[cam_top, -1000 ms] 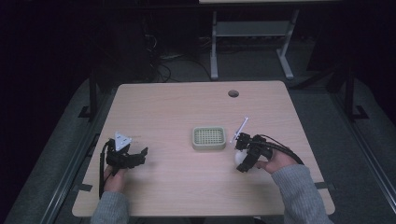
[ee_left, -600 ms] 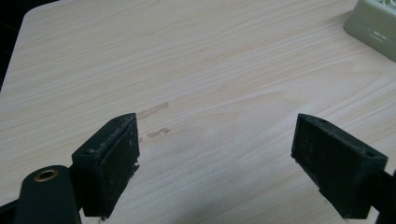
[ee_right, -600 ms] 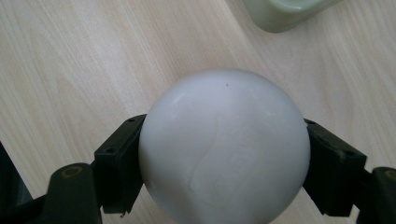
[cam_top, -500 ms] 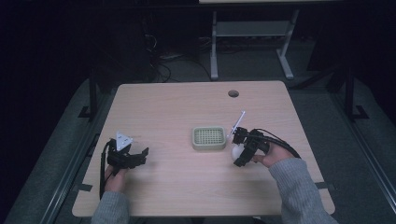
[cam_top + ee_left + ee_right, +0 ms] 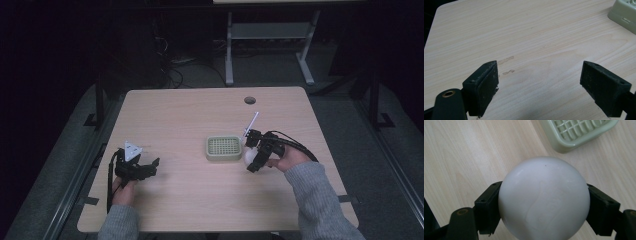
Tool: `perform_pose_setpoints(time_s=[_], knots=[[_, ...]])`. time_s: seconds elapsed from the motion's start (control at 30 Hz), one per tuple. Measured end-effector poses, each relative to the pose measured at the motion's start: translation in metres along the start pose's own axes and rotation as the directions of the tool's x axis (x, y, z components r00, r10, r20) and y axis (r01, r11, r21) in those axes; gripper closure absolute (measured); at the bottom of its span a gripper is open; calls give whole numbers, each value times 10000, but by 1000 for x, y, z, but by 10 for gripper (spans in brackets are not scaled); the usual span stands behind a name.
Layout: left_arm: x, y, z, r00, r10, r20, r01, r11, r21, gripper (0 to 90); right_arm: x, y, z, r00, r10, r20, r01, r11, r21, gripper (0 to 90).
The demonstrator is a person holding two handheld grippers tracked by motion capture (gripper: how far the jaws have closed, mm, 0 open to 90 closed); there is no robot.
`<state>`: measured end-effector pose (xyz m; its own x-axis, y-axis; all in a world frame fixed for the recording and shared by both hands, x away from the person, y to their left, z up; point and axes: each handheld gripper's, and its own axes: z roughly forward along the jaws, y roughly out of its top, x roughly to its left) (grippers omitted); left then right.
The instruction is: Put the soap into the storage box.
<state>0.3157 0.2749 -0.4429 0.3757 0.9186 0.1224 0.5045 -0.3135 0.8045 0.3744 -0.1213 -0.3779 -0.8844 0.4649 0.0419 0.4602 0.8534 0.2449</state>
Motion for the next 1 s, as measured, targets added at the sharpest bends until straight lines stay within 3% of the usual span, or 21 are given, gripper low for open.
perform_pose_setpoints(time_s=[0.8, 1.0], knots=[[-1, 1, -2, 10000, 53, 24, -53, 10000, -46, 148, -13, 36, 2, 9999, -147, -37, 148, 9999, 76, 232], [-1, 1, -2, 10000, 41, 13, -40, 10000, -52, 148, -17, 40, 2, 9998, -83, -195, 81, 9999, -130, 232]])
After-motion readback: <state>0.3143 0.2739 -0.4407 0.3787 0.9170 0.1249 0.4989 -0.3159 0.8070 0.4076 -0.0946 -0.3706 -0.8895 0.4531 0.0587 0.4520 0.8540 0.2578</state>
